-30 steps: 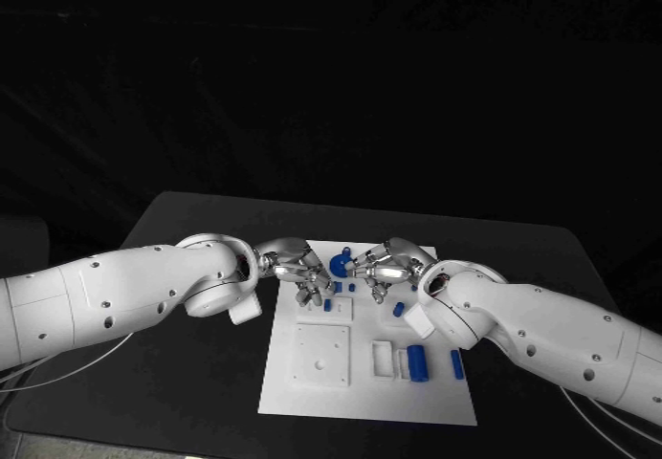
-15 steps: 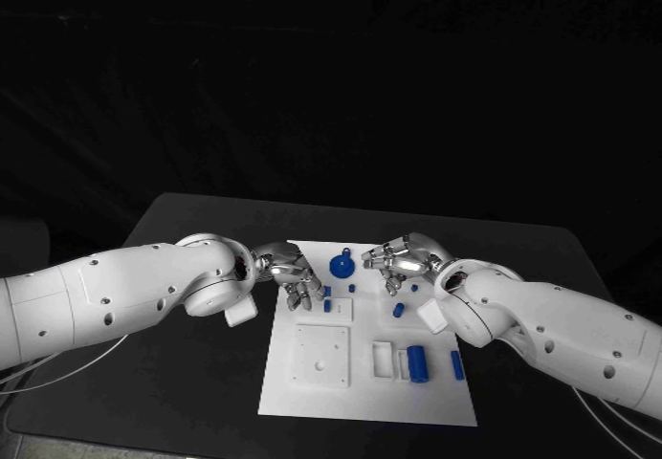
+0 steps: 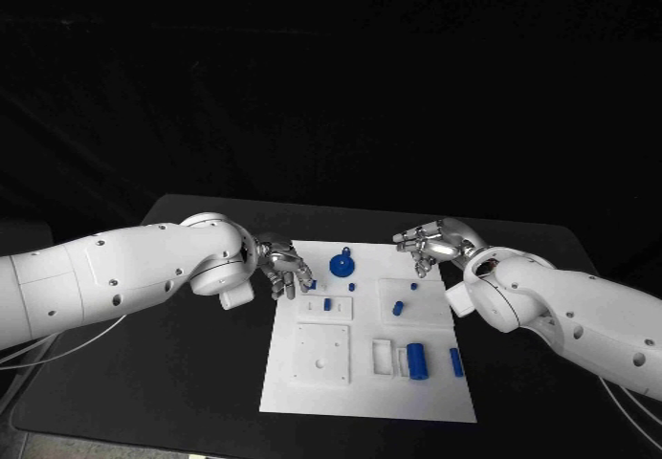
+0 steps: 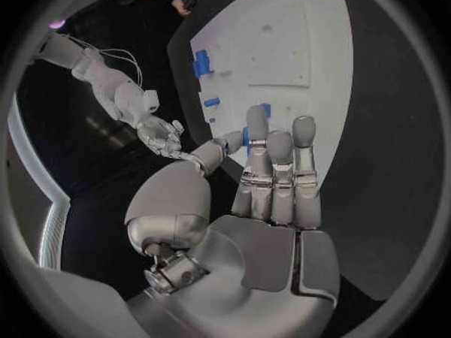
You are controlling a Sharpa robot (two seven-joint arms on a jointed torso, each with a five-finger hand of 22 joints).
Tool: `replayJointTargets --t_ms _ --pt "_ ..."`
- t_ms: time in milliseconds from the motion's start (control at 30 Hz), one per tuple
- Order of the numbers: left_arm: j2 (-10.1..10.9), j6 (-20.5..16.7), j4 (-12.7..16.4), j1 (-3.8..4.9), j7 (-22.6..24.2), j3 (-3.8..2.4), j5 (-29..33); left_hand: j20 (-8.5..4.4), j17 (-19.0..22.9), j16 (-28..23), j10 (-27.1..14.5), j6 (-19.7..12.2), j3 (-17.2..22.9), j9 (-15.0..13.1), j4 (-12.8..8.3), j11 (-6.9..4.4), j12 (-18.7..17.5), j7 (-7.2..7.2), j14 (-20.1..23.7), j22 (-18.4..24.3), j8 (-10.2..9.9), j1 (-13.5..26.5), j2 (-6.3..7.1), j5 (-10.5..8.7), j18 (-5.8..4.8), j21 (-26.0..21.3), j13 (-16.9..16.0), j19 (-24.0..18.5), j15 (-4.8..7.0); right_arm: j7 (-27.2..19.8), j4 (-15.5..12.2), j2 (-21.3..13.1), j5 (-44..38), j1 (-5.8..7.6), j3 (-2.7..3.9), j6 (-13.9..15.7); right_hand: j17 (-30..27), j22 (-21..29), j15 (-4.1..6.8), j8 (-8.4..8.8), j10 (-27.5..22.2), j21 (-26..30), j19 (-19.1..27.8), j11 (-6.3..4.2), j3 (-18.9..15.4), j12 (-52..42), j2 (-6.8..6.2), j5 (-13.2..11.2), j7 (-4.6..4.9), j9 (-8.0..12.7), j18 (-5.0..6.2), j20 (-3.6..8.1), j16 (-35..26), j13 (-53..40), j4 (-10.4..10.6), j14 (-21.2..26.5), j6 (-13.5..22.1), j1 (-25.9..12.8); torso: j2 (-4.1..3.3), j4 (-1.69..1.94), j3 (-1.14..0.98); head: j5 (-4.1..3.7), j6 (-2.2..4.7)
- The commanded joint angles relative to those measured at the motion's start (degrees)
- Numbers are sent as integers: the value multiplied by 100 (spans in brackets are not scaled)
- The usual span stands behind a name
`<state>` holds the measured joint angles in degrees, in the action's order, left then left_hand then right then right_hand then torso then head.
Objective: Assemble the parts on the task board
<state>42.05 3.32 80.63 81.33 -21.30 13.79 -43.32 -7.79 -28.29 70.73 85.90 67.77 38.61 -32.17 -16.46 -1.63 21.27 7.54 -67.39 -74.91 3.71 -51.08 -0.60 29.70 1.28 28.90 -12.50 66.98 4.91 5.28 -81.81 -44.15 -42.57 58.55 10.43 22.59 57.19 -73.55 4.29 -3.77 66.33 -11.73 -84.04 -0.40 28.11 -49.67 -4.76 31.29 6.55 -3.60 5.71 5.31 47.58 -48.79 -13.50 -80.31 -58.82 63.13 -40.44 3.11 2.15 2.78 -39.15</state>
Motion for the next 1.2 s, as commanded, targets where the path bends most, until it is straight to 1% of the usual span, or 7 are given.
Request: replayJointTargets --t_ms 33,67,200,567,667,933,1200 --pt "-147 307 -135 33 -772 -5 -458 -21 -55 108 73 854 232 -157 -13 -259 225 -806 -237 -148 32 17 97 -118 19 168 -179 45 186 -197 84 -36 16 13 13 -11 -3 -26 -9 24 -31 3 -119 3 51 -10 14 59 11 6 80 -4 -5 9 -30 32 -50 16 65 -21 -35 37 -45" --pt "-201 351 -188 38 -838 -5 -483 -38 -76 139 80 835 394 -399 -11 -262 222 -805 -222 -133 15 114 109 -140 20 377 -285 -43 202 -207 116 -45 9 19 16 -16 -3 -36 -9 24 -30 5 -116 4 69 -10 15 67 11 6 82 -4 -5 12 -47 32 -50 23 73 -23 -40 40 -43" --pt "-384 480 -360 47 -1019 -4 -583 -32 -80 159 96 842 345 -544 -11 -275 270 -827 -261 -127 17 119 104 -123 31 490 -384 -70 200 -221 210 -66 -4 33 23 -45 1 -79 -9 24 -30 -1 -112 1 102 -11 20 77 10 6 87 -4 1 19 -81 30 -53 21 105 -41 -63 68 -78" --pt "-726 475 -663 3 -1226 -2 -934 -56 -131 274 99 927 331 -690 -3 -305 480 -869 -325 -122 14 176 81 -160 4 615 -545 -64 225 -240 311 -51 -36 42 28 -98 -1 -198 -7 25 -36 -8 -97 7 258 -3 25 107 15 6 103 -2 -9 44 -199 43 -68 44 142 -65 -116 109 -154" --pt "-788 457 -688 -32 -1246 -1 -972 -60 -150 313 97 962 305 -728 0 -311 551 -884 -337 -119 15 208 59 -208 -6 628 -590 -55 229 -249 322 -50 -53 43 28 -100 0 -220 -6 24 -37 -11 -96 5 311 -4 16 118 14 6 107 -1 -8 49 -216 42 -75 46 143 -65 -112 104 -171" --pt "-842 378 -692 -126 -1247 -1 -1056 -62 -186 411 95 1067 163 -808 35 -326 740 -928 -383 -111 13 234 -39 -588 -47 629 -719 -16 234 -256 328 -57 -66 43 28 -121 5 -242 -2 25 -37 -34 -90 5 428 -1 -4 148 16 6 114 3 -6 57 -235 43 -77 64 135 -58 -106 84 -173" --pt "-862 230 -681 -278 -1201 -1 -1173 -65 -202 501 87 1170 -66 -863 197 -326 896 -960 -409 -105 1 115 -155 -1188 -96 580 -872 26 238 -258 320 -70 -69 43 28 -153 11 -251 0 23 -37 -86 -68 6 552 5 -34 213 16 5 123 7 -6 68 -245 46 -83 82 134 -59 -97 57 -192"
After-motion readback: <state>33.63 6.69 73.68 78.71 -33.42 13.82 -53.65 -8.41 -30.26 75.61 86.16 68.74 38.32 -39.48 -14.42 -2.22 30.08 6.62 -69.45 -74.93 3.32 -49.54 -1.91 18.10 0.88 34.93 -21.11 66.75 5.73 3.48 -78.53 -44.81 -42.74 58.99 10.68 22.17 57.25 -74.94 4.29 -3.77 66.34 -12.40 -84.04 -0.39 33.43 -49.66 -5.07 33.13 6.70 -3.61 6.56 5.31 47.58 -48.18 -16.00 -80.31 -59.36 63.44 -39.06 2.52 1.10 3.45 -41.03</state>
